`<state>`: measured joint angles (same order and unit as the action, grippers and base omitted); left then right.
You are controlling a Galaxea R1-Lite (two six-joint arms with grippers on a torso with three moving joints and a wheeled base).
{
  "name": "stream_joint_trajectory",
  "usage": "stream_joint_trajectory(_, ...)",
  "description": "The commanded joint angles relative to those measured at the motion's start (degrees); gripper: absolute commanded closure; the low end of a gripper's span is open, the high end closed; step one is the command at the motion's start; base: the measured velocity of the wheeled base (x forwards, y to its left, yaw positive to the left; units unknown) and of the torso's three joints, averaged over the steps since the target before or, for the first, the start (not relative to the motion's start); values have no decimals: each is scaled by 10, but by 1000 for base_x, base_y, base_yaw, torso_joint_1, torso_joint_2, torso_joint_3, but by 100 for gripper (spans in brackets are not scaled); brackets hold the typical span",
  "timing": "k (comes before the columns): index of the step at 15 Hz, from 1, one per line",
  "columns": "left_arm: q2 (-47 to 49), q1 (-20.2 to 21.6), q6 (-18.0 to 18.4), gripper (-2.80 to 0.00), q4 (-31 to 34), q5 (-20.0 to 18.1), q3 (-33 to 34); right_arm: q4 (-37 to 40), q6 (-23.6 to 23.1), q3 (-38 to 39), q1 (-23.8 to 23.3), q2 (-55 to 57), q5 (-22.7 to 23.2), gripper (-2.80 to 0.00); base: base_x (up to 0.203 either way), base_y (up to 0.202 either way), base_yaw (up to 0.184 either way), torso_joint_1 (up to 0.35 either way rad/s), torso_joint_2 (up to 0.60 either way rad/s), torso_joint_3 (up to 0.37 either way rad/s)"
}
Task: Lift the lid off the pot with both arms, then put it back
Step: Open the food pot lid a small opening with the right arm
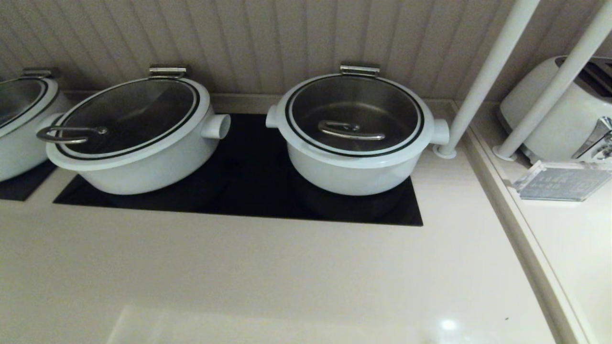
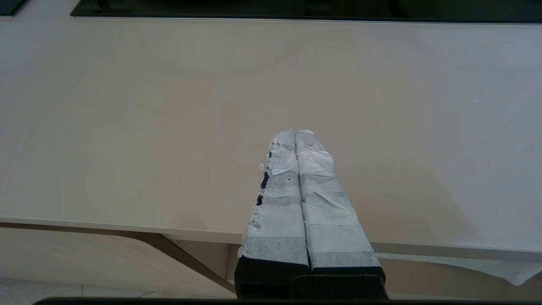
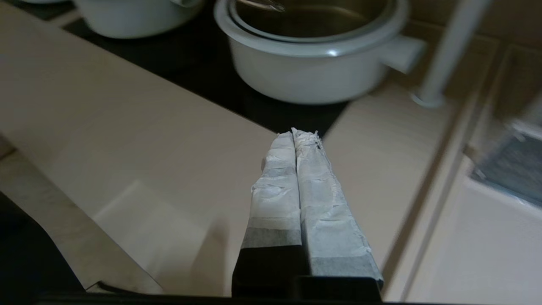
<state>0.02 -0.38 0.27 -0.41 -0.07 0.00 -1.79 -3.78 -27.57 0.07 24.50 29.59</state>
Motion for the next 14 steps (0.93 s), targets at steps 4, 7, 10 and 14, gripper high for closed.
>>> stream_joint_trajectory(4, 0, 0, 0, 0, 0, 1, 0, -137, 32, -6, 1, 155, 117, 0, 0, 0, 0, 0, 0, 0)
stream_joint_trajectory(7, 0, 0, 7, 0, 0, -2, 0, -204, 54, -10, 9, 225, 151, 0, 0, 0, 0, 0, 0, 0)
stream_joint_trajectory(10, 0, 0, 6, 0, 1, 0, 0, -264, 74, -41, 84, 302, 161, 0, 0, 0, 0, 0, 0, 0)
stream_joint_trajectory(14, 0, -1, 8, 0, 1, -1, 0, -346, 77, -60, 155, 405, 162, 0, 0, 0, 0, 0, 0, 0)
